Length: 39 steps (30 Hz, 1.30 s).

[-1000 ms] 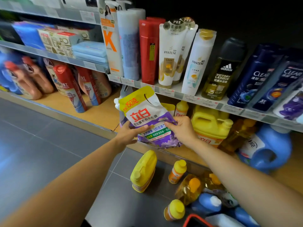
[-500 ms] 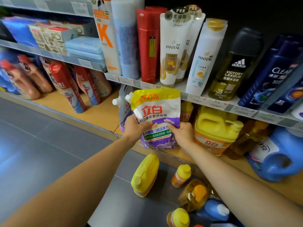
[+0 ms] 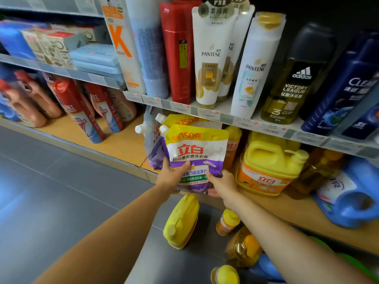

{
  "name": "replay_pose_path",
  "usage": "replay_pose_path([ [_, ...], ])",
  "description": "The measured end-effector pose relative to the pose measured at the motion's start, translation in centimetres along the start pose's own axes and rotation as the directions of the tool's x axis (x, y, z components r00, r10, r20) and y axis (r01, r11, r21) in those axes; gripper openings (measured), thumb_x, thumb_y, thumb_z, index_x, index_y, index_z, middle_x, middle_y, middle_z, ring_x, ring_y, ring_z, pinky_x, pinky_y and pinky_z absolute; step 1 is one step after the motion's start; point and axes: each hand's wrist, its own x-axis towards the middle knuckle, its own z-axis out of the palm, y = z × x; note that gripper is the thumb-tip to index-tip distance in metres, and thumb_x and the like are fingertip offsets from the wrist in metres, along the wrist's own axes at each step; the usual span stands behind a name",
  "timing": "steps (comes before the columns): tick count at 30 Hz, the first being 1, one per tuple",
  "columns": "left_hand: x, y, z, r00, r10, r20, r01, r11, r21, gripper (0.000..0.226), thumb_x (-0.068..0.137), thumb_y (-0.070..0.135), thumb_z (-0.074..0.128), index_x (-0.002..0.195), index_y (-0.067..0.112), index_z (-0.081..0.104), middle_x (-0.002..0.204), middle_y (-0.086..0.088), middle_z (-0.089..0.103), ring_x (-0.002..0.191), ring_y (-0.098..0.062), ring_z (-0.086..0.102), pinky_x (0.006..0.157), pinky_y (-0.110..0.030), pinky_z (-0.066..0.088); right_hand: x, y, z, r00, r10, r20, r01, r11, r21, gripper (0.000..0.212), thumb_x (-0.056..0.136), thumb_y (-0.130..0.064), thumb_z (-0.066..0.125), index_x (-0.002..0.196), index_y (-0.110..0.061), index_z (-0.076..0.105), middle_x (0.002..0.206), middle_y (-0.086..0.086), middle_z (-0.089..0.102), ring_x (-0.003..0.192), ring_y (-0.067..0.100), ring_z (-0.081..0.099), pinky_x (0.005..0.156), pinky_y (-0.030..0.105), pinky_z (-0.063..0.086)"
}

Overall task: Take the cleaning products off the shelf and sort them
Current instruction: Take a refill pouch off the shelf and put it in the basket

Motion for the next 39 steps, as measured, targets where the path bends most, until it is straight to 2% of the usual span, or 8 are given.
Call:
replay_pose_path([
  [5, 0.8, 0.4, 0.1, 0.998, 0.027, 0.06, -0.017, 0.986, -0.165, 0.032, 0.087, 0.039, 0.077, 0.113, 0.026, 0.062, 0.113, -0.002, 0.074, 0.097, -0.021, 0.072, 0.072, -0.044, 0.064, 0.1, -1.2, 0.6, 0.999, 0.006, 0.049, -0.019, 0.959, 0.283, 0.011, 0.092, -0.03, 0.071, 0.098, -0.023, 0.064, 0.104, 0.006, 0.074, 0.09, 0.027, 0.074, 0.068, 0.038, 0.063],
  [13, 2.7, 0.6, -1.2, 0.98, 0.198, 0.029, -0.189, 0.962, -0.198, 0.042, 0.093, 0.016, 0.071, 0.131, 0.013, 0.056, 0.117, -0.001, 0.072, 0.104, -0.016, 0.072, 0.069, -0.024, 0.06, 1.4, -1.8, 1.5, 0.984, -0.048, 0.169, -0.04, 0.875, 0.483, 0.024, 0.099, -0.027, 0.061, 0.121, -0.017, 0.061, 0.114, 0.006, 0.071, 0.099, 0.019, 0.071, 0.065, 0.023, 0.058],
  [16, 2.7, 0.2, -2.1, 0.977, 0.127, -0.172, -0.15, 0.98, -0.129, 0.035, 0.089, 0.023, 0.076, 0.12, 0.012, 0.063, 0.11, -0.004, 0.072, 0.094, -0.017, 0.071, 0.067, -0.025, 0.058, 1.3, -0.5, 1.2, 0.959, -0.115, 0.257, 0.003, 0.918, 0.397, 0.021, 0.098, -0.015, 0.063, 0.117, -0.024, 0.061, 0.121, 0.0, 0.069, 0.11, 0.013, 0.067, 0.072, 0.019, 0.054],
  [20, 2.3, 1.1, -4.8, 0.798, 0.062, -0.599, -0.116, 0.992, -0.052, 0.059, 0.069, 0.053, 0.082, 0.11, 0.023, 0.053, 0.099, 0.003, 0.06, 0.084, -0.012, 0.059, 0.07, -0.032, 0.045, 1.0, 0.1, -0.1, 0.939, -0.155, 0.307, 0.099, 0.977, 0.189, 0.022, 0.092, -0.023, 0.071, 0.107, -0.036, 0.061, 0.109, -0.024, 0.066, 0.109, 0.002, 0.061, 0.078, 0.021, 0.049],
  [23, 2.7, 2.7, -6.4, 0.809, 0.224, -0.543, -0.273, 0.962, -0.011, 0.058, 0.081, 0.047, 0.079, 0.13, 0.029, 0.053, 0.118, 0.005, 0.06, 0.097, -0.01, 0.06, 0.08, -0.029, 0.048, 0.8, 0.0, -0.8, 0.928, -0.186, 0.324, 0.168, 0.982, 0.082, 0.025, 0.092, -0.025, 0.073, 0.108, -0.038, 0.059, 0.109, -0.026, 0.062, 0.104, -0.004, 0.059, 0.077, 0.02, 0.049],
  [26, 2.9, 4.3, -7.3, 0.847, 0.282, -0.45, -0.324, 0.946, -0.017, 0.004, 0.095, 0.028, 0.068, 0.095, 0.028, 0.072, 0.099, 0.001, 0.074, 0.08, -0.009, 0.064, 0.069, -0.024, 0.051, 0.0, -0.6, -1.0, 0.913, -0.232, 0.337, 0.24, 0.971, 0.018, 0.038, 0.09, -0.019, 0.075, 0.117, -0.033, 0.054, 0.11, -0.023, 0.061, 0.099, -0.011, 0.058, 0.076, 0.014, 0.05],
  [34, 0.4, 6.1, -10.5, 0.745, 0.291, -0.6, -0.373, 0.928, -0.014, 0.032, 0.094, 0.025, 0.068, 0.062, 0.027, 0.068, 0.064, 0.015, 0.063, 0.062, -0.009, 0.058, 0.066, -0.029, 0.053, -3.2, -2.7, -1.3, 0.879, -0.338, 0.335, 0.412, 0.894, -0.177, 0.063, 0.081, -0.013, 0.082, 0.124, -0.038, 0.044, 0.106, -0.033, 0.052, 0.091, -0.019, 0.057, 0.063, 0.001, 0.046],
  [39, -5.3, 6.8, -13.4, 0.741, 0.507, -0.439, -0.422, 0.862, 0.283, 0.022, 0.1, 0.036, 0.061, 0.083, 0.024, 0.07, 0.086, 0.001, 0.071, 0.084, -0.025, 0.07, 0.074, -0.048, 0.062, -6.3, -4.4, -2.1, 0.883, -0.373, 0.285, 0.46, 0.81, -0.364, 0.053, 0.085, -0.017, 0.079, 0.134, -0.014, 0.058, 0.123, 0.0, 0.065, 0.104, 0.011, 0.063, 0.08, 0.022, 0.056],
])
